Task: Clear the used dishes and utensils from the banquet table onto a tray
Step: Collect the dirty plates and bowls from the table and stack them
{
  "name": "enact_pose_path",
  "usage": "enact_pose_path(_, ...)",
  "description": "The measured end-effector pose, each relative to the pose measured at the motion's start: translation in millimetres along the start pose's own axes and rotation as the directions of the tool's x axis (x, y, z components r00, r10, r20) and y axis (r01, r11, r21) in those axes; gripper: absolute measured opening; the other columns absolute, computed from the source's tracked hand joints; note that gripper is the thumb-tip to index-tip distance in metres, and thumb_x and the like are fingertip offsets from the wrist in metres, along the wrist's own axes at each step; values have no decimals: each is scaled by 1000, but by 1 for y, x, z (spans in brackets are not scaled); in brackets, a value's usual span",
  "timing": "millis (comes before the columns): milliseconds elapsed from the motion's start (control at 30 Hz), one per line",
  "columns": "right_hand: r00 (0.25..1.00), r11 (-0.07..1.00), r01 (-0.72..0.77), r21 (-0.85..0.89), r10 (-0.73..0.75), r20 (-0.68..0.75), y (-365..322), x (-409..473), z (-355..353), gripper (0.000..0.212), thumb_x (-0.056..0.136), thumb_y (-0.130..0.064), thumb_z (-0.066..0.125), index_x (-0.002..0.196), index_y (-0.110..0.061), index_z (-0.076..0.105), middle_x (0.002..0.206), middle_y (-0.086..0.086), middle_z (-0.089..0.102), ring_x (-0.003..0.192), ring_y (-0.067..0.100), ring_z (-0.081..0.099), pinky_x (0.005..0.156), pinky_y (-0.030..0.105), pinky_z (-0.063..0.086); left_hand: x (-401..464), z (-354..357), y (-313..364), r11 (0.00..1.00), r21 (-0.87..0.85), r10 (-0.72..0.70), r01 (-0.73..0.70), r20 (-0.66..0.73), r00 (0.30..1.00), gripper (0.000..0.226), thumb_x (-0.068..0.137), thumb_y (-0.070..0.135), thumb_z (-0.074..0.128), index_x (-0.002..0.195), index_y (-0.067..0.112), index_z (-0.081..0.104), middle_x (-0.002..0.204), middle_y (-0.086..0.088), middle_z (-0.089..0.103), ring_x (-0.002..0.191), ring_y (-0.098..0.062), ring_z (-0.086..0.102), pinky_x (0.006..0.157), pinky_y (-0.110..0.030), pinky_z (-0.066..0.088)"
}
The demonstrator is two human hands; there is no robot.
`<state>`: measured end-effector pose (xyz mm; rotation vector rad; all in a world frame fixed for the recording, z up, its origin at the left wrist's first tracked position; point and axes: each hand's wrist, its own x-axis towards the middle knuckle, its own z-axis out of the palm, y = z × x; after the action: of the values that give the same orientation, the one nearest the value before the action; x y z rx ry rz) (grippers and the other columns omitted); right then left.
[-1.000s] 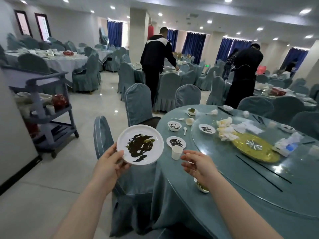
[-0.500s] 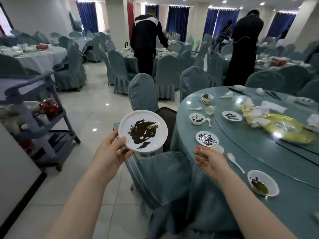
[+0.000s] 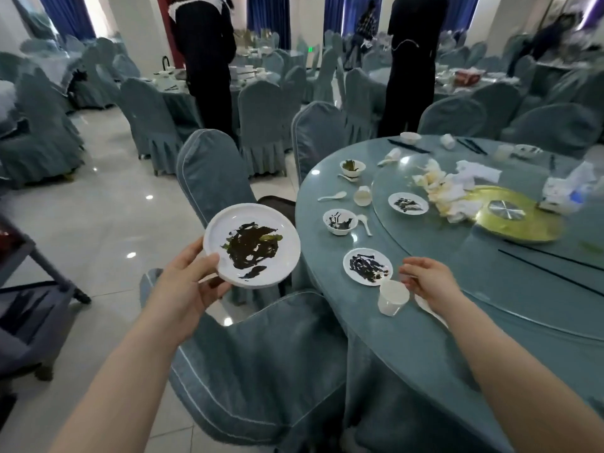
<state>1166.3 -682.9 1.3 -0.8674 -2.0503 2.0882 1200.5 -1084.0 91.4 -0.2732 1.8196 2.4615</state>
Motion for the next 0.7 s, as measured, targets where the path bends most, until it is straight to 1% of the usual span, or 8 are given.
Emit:
enact_pose_path(100,999,959,21,-283,-32,-36,12,71,2,20,84,2,64,104,-2,62,72,7,63,50,14,56,49,22,51,56,25,-10,1000,20,-12,12,-16,1000,35,93,7,52,123,24,59,93,-1,75,71,-14,71,56,-23,56)
enact_pose_path(167,999,876,9,-483,-33,-41,19,115,2,19,83,-8,67,102,-6,64,78,6,65,59,20,58,65,34,56,92,46,-18,999,10,-46,46,-36,998,36,94,7,51,124,25,60,94,0,75,73,-13,70,57,-23,56)
enact_pose_path(233,999,752,-35,-658,11,-40,25,151,3,18,82,-20,69,96,-12,63,84,6,65,71,26,62,79,40,55,124,66,-28,996,-1,-92,92,-60,994,35,94,8,51,123,26,60,93,-1,75,73,-13,70,58,-24,57)
enact_pose_path(367,996,498,6,-867,78,51,38,193,14,23,81,-35,66,84,-14,60,83,8,68,85,29,66,71,32,49,177,103,-44,988,1,-152,152,-75,986,36,94,7,50,123,26,61,92,0,74,79,-16,67,60,-24,57)
enact_pose_path(467,988,436,80,-896,84,130,41,208,24,11,82,-24,64,84,-14,61,87,7,67,88,27,64,68,28,43,207,123,-53,980,12,-196,197,-88,977,37,94,6,49,123,26,61,94,-1,75,79,-15,70,61,-25,57)
enact_pose_path(533,976,479,115,-870,110,190,39,216,25,6,83,-17,62,88,-16,60,86,6,68,75,18,66,61,22,45,221,133,-59,975,18,-219,222,-94,971,35,94,6,49,120,27,62,95,-1,75,79,-15,72,62,-26,58)
enact_pose_path(600,966,658,91,-748,125,227,33,222,22,9,85,-10,61,81,-16,55,75,5,66,47,5,60,45,17,44,236,142,-64,971,29,-235,239,-93,968,35,94,5,49,116,29,63,94,-1,75,78,-14,72,63,-27,59)
enact_pose_path(700,986,882,-3,-471,82,148,20,231,9,14,88,-5,63,80,-11,53,67,4,66,43,7,59,42,21,49,256,157,-69,964,27,-263,266,-82,961,34,95,5,48,113,29,65,90,1,75,71,-11,71,57,-23,57)
